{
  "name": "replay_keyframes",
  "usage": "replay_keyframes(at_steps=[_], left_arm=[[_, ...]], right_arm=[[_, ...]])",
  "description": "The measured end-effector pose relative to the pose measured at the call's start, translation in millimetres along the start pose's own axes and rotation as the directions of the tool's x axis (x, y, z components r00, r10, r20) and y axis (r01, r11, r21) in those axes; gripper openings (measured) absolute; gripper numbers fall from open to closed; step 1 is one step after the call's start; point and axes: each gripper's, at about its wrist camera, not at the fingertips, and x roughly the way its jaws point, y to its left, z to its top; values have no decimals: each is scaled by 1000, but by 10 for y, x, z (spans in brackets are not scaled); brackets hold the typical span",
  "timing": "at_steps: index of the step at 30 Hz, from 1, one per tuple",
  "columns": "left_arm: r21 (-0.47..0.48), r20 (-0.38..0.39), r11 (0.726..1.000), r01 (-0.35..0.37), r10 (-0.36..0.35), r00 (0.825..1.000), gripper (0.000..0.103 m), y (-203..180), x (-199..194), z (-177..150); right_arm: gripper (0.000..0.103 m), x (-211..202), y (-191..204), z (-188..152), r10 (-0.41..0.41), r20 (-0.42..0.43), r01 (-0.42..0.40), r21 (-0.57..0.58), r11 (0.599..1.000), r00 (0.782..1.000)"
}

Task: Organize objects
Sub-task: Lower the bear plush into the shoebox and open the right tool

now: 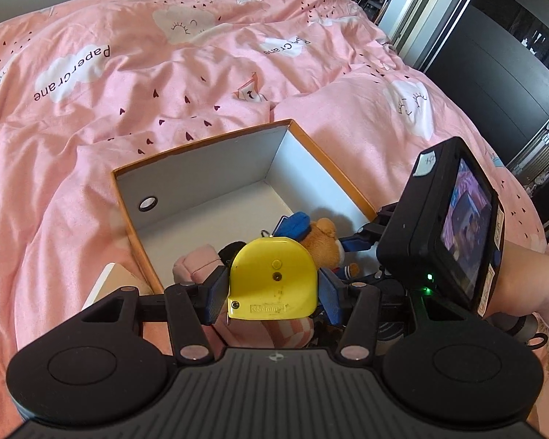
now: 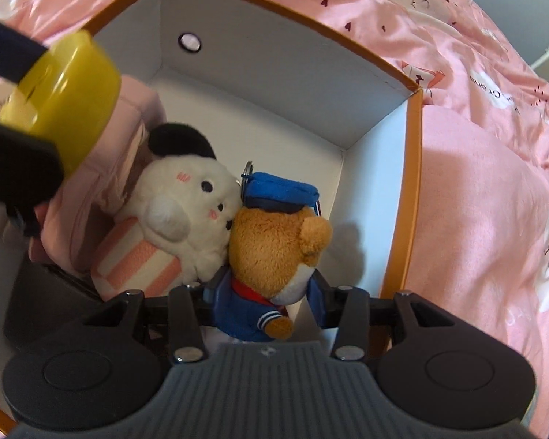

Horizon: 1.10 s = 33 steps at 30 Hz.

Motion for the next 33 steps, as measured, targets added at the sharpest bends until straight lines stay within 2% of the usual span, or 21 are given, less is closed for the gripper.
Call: replay_keyframes(at_steps=[6, 9, 10, 13, 15, 17, 19, 20, 21, 24, 29, 31, 32, 33], left_arm=[[0, -8, 1000, -12, 12, 1000, 60, 15, 5, -3], [15, -9, 1000, -18, 18, 1000, 60, -4, 5, 22], [20, -9, 1000, -19, 19, 1000, 60, -16, 10, 42], [36, -9, 999, -20, 20, 1000, 60, -72, 53, 114], [46, -11, 999, -22, 23, 1000, 60, -122, 116, 182], [45, -16, 999, -29, 29, 999, 60, -153, 212, 260], [41, -19, 998, -38, 39, 999, 60, -172, 322, 341], [36, -19, 998, -45, 45, 999, 60, -177, 386, 388], [33, -20, 998, -47, 48, 999, 60, -179, 449, 433], [20, -35, 998, -51, 52, 998, 60, -174, 644, 542], [61, -95, 995, -81, 86, 992, 60, -180, 886, 545], [67, -124, 994, -83, 91, 988, 60, -164, 950, 510], [60, -141, 995, -80, 87, 986, 60, -147, 978, 489], [51, -156, 996, -72, 79, 985, 60, -130, 1000, 466]], right_arm=[[50, -84, 14, -51, 10, 18, -9, -23, 1000, 1000], [62, -275, -90, -118, 21, 88, -23, 22, 999, 996], [62, -364, -137, -143, 30, 121, -35, 38, 999, 992], [62, -687, -328, -217, 31, 248, -61, 114, 992, 968], [62, -886, -485, -258, -10, 335, -57, 189, 980, 942], [61, -994, -614, -275, -74, 377, -31, 263, 964, 923], [46, -977, -720, -235, -108, 381, -20, 319, 948, 918], [36, -943, -750, -236, -96, 377, -37, 329, 943, 921], [33, -904, -753, -219, -72, 371, -64, 341, 938, 926], [31, -760, -784, -216, 2, 366, -129, 323, 938, 931], [32, -521, -766, -243, 8, 364, -105, 245, 964, 931], [38, -453, -732, -245, -7, 354, -72, 209, 975, 935], [45, -409, -717, -242, -15, 343, -55, 194, 979, 939], [47, -370, -704, -242, -21, 332, -43, 183, 982, 943]])
